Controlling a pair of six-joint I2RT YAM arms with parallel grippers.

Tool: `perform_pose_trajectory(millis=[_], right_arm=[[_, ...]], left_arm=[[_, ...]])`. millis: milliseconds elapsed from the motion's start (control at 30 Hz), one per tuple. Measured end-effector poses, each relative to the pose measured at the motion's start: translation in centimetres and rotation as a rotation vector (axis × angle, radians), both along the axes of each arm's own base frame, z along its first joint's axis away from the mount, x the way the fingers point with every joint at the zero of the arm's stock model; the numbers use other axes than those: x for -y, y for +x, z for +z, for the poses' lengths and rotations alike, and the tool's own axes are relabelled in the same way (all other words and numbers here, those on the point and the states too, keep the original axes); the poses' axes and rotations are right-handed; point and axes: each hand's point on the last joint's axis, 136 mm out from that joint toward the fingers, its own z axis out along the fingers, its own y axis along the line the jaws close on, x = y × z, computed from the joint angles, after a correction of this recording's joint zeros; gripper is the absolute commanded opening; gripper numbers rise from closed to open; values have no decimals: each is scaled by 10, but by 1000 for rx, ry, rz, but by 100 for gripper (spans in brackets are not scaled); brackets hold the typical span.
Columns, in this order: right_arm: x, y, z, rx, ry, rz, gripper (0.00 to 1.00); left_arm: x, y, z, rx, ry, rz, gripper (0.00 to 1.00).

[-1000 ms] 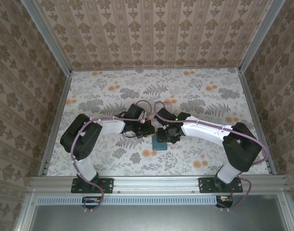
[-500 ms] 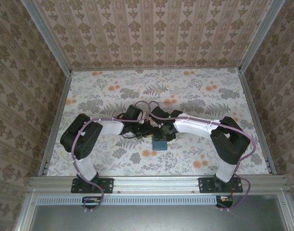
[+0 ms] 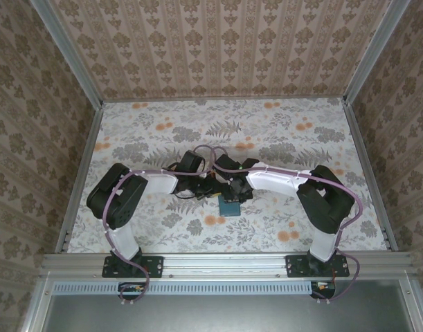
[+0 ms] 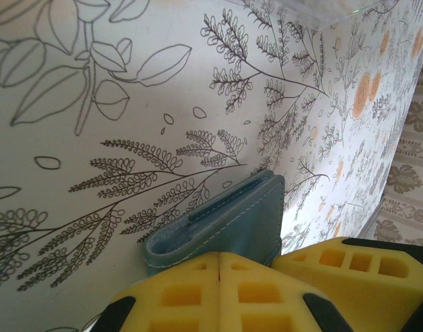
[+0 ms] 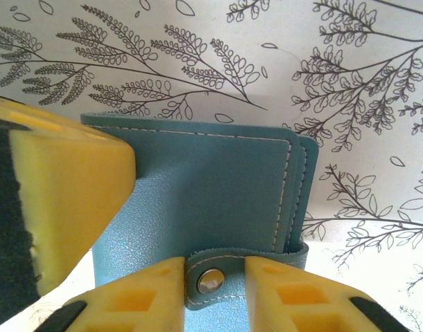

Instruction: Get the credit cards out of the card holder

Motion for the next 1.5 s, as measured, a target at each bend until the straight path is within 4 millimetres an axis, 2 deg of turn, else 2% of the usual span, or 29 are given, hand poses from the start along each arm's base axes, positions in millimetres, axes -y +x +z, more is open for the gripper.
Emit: perform_pose_trajectory(millis=[267, 500, 767, 900, 1000, 1067, 1267, 1367, 1500], right_arm=[[-1, 1, 4, 18, 0, 17, 8], [7, 4, 12, 44, -23, 6, 4], [28, 3, 23, 57, -6, -39, 1], [26, -1, 24, 43, 44, -55, 1], [18, -6, 27, 31, 110, -63, 2], [11, -7, 30, 26, 156, -69, 1], [-1, -7, 43, 40, 251, -73, 2], [4, -12, 43, 40, 252, -74, 2], [19, -18, 32, 30, 210, -93, 2]], left_arm=[[0, -1, -1, 0, -1, -8, 0], [1, -2, -2, 3, -4, -23, 0], [0, -2, -1, 6, 19, -42, 0], [-5, -2, 1, 7, 62, -41, 10], [-13, -3, 7, 22, 114, -37, 18], [-17, -3, 17, 48, 149, -40, 27], [-21, -10, 42, 132, 242, -70, 41], [-20, -16, 44, 155, 300, -96, 49], [-16, -25, 45, 175, 376, -135, 58]])
